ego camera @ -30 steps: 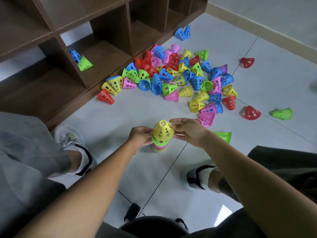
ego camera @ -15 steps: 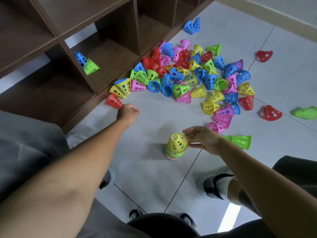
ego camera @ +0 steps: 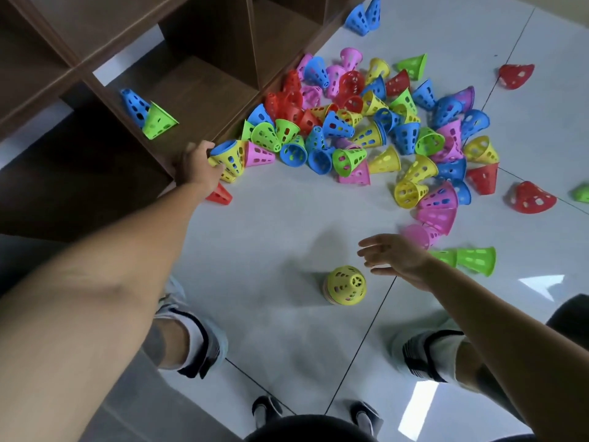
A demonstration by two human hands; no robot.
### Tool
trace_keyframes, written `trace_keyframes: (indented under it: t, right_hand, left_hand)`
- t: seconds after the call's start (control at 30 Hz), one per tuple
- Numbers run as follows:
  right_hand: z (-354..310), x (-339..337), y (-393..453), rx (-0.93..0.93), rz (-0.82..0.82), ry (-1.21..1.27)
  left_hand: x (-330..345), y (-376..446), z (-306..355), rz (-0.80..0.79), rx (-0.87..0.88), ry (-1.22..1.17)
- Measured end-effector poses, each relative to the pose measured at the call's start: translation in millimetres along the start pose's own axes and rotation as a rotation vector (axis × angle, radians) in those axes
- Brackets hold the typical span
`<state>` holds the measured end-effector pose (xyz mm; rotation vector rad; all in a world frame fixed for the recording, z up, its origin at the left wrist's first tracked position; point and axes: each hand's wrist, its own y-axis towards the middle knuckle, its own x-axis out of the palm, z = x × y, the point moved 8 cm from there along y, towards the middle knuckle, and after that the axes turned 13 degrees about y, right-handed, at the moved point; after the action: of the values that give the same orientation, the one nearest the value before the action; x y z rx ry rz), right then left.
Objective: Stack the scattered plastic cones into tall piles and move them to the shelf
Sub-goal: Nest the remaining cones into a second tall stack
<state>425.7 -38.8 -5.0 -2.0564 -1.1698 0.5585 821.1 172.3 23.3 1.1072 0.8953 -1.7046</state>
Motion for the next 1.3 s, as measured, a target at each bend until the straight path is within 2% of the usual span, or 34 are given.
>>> trace_keyframes:
  t: [0.17, 0.33, 0.57, 0.8, 0.93, 1.1, 1.3]
  right_hand:
    - [-21.0, -19.5, 19.3, -0.066, 0.172, 0.003]
    - [-52.0, -28.7, 43.4, -0.151, 0.219, 0.003]
    - [-102.1, -18.2, 84.2, -0.348, 0.246, -0.409]
    - [-122.0, 10.4, 113.3, -0.322, 0.207, -0.725]
    - [-124.7, 19.2, 118.5, -0.289, 0.226, -0.796]
    - [-130.1, 21.8, 120.7, -0.284, 0.263, -0.785]
    - [-137.6, 6.6, 106.6, -0.332, 0.336, -0.658]
  left_hand:
    - [17.6, 27.8, 5.0, -0.047, 0.105, 0.120]
    - [35.3, 41.7, 4.3, -0.097, 0.122, 0.192]
    - [35.0, 32.6, 5.4, -0.025, 0.154, 0.214]
    - [28.3, 0.2, 18.1, -0.059, 0.167, -0.040]
    - [22.2, -26.3, 38.8, -0.112, 0.157, -0.200]
    - [10.3, -77.0, 84.3, -0.284, 0.161, -0.467]
    - [10.4, -124.8, 118.9, -0.576, 0.114, -0.713]
